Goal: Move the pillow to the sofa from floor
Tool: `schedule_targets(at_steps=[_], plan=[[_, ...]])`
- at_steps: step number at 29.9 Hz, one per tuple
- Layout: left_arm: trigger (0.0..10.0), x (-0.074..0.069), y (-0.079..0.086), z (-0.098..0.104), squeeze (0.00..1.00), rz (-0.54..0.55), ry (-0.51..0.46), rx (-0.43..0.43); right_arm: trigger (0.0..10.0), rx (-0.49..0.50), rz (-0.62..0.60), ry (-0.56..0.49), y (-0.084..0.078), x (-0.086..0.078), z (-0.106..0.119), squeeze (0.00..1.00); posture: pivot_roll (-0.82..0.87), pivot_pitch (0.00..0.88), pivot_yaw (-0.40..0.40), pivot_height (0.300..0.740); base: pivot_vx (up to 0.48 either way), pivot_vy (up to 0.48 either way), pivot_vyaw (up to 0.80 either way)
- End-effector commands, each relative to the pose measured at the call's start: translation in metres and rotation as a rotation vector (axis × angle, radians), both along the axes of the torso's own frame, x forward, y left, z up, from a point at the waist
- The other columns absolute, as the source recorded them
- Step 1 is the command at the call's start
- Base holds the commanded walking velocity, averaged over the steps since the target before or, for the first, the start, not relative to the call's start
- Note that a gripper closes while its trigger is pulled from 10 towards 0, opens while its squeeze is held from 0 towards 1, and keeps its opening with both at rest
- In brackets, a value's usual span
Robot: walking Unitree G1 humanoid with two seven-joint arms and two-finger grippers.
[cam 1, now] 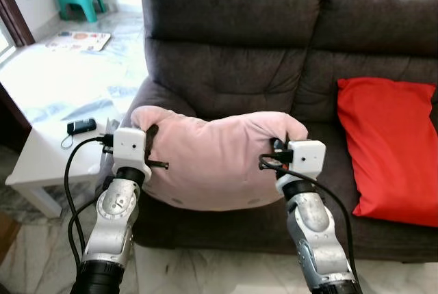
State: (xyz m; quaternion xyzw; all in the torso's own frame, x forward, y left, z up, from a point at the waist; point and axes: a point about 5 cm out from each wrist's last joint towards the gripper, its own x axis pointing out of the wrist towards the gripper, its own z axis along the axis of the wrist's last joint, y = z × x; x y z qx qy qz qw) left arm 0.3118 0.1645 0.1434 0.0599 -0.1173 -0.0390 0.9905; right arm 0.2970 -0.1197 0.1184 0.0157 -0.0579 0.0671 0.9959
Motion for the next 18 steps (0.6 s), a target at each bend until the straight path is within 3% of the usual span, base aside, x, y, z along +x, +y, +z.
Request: schedule_targets(at_steps=[1, 3, 13, 18], plan=[[10.0, 0.0027, -0.0165, 0.0204, 0.00, -0.067, -0.095, -0.010, 10.0, -0.001, 0.026, -0.041, 0.0017, 0.0016, 0.0092, 0.00, 0.11, 0.000, -0.029, 0.740, 0.405, 0.000, 0.00], [10.0, 0.0030, -0.0173, 0.0210, 0.00, -0.069, -0.097, -0.010, 10.0, -0.008, 0.043, -0.052, 0.0042, 0.0010, 0.0103, 0.00, 0.11, 0.000, -0.031, 0.740, 0.401, 0.000, 0.00], [10.0, 0.0046, -0.0188, 0.0235, 0.00, -0.073, -0.110, -0.007, 10.0, -0.003, 0.091, -0.068, 0.0110, -0.0002, 0.0132, 0.00, 0.12, 0.000, -0.036, 0.740, 0.406, 0.000, 0.58], [10.0, 0.0049, -0.0204, 0.0215, 0.00, -0.082, -0.100, -0.008, 10.0, 0.005, 0.089, -0.044, 0.0106, 0.0005, 0.0106, 0.00, 0.11, 0.000, -0.038, 0.740, 0.350, 0.000, 0.00]])
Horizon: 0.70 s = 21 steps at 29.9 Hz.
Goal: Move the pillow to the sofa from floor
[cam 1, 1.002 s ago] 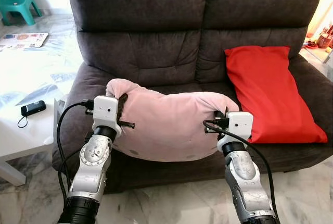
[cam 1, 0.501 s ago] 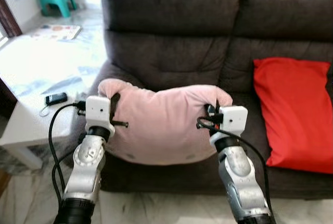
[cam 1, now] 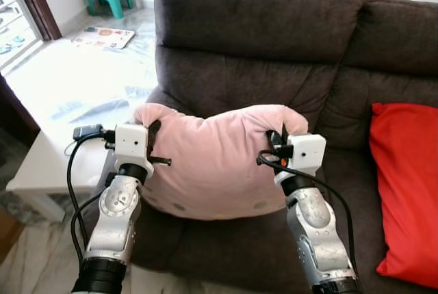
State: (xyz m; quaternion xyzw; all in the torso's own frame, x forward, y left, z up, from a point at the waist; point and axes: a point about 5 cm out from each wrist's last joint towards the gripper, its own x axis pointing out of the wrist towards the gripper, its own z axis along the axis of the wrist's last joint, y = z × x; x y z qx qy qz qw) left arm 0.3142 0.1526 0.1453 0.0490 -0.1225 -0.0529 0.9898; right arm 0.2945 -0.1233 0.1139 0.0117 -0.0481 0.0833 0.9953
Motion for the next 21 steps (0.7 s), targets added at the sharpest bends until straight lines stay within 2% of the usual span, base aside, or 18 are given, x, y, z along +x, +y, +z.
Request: schedule_targets(at_steps=[1, 13, 20, 21], plan=[[10.0, 0.003, -0.010, 0.018, 0.00, -0.059, -0.086, 0.008, 10.0, 0.015, 0.055, -0.055, 0.014, 0.003, 0.014, 0.00, 0.11, 0.000, -0.038, 0.740, 0.000, 0.000, 0.00], [10.0, 0.001, -0.018, 0.011, 0.00, -0.116, -0.046, -0.004, 10.0, -0.010, 0.040, -0.026, 0.010, 0.004, 0.010, 0.00, 0.12, 0.000, -0.049, 0.740, 0.000, 0.000, 0.00], [10.0, 0.002, -0.021, 0.003, 0.00, -0.132, 0.015, -0.032, 10.0, -0.058, -0.038, 0.020, 0.000, 0.010, 0.005, 0.00, 0.11, 0.000, -0.054, 0.740, 0.000, 0.000, 0.00], [10.0, 0.002, -0.022, 0.000, 0.00, -0.149, 0.047, -0.056, 10.0, -0.046, -0.045, 0.019, -0.001, 0.012, 0.006, 0.00, 0.12, 0.000, -0.055, 0.740, 0.000, 0.000, 0.00]])
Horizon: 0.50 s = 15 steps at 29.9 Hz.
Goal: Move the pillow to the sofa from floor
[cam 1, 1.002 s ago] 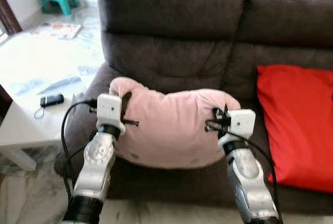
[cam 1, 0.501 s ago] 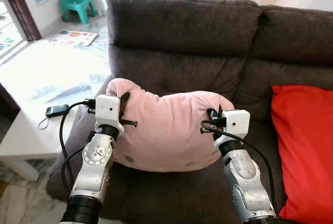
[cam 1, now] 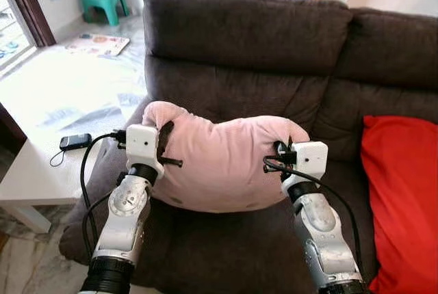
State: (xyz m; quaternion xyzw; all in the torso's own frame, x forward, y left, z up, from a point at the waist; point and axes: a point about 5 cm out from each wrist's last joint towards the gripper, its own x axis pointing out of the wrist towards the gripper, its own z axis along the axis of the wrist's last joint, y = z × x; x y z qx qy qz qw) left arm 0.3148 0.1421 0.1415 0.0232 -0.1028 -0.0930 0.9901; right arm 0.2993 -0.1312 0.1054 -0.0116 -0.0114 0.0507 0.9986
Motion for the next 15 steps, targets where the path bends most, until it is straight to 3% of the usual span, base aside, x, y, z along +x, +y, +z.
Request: schedule_targets(at_steps=[1, 9, 13, 15], plan=[[10.0, 0.002, -0.012, 0.003, 0.00, -0.074, 0.010, -0.027, 10.0, 0.003, 0.022, -0.052, 0.007, 0.008, 0.015, 0.00, 0.11, 0.000, -0.055, 0.740, 0.000, 0.000, 0.00], [10.0, -0.002, -0.019, -0.003, 0.00, -0.241, 0.123, -0.066, 10.0, -0.035, 0.039, -0.057, 0.014, 0.030, 0.027, 0.00, 0.12, 0.000, -0.068, 0.740, 0.000, 0.000, 0.00], [10.0, -0.003, -0.021, -0.003, 0.00, -0.281, 0.140, -0.058, 10.0, -0.054, 0.065, -0.055, 0.024, 0.041, 0.031, 0.00, 0.13, 0.000, -0.078, 0.740, 0.000, 0.000, 0.00], [10.0, -0.003, -0.022, 0.000, 0.00, -0.297, 0.145, -0.091, 10.0, -0.049, 0.096, -0.050, 0.036, 0.051, 0.036, 0.00, 0.13, 0.000, -0.083, 0.740, 0.000, 0.000, 0.00]])
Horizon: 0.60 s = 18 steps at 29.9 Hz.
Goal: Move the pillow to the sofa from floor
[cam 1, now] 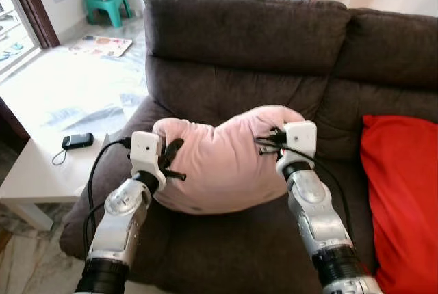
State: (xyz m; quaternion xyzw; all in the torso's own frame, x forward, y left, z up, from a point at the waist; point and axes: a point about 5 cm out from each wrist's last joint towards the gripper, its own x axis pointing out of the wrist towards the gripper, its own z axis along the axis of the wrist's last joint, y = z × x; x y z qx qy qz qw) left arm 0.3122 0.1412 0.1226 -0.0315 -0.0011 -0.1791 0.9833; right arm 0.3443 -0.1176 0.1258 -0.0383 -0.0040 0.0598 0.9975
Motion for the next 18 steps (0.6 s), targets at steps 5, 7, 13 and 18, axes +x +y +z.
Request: schedule_targets(at_steps=[5, 7, 13, 18], plan=[[10.0, -0.005, -0.030, 0.028, 0.00, -0.191, -0.070, -0.088, 10.0, -0.008, 0.162, -0.029, 0.049, 0.017, 0.019, 0.00, 0.14, 0.000, -0.096, 0.740, 0.000, 0.000, 0.00], [10.0, -0.006, -0.032, 0.031, 0.00, -0.217, -0.073, -0.094, 10.0, -0.010, 0.188, -0.014, 0.057, 0.018, 0.019, 0.00, 0.14, 0.000, -0.103, 0.740, 0.000, 0.000, 0.00], [10.0, -0.010, -0.038, 0.044, 0.00, -0.286, -0.089, -0.153, 10.0, -0.017, 0.232, 0.008, 0.075, 0.021, 0.020, 0.00, 0.16, 0.000, -0.117, 0.740, 0.000, 0.000, 0.00], [10.0, -0.015, -0.045, 0.047, 0.00, -0.352, -0.071, -0.205, 10.0, -0.026, 0.217, 0.025, 0.077, 0.023, 0.018, 0.00, 0.16, 0.000, -0.118, 0.740, 0.000, 0.000, 0.00]])
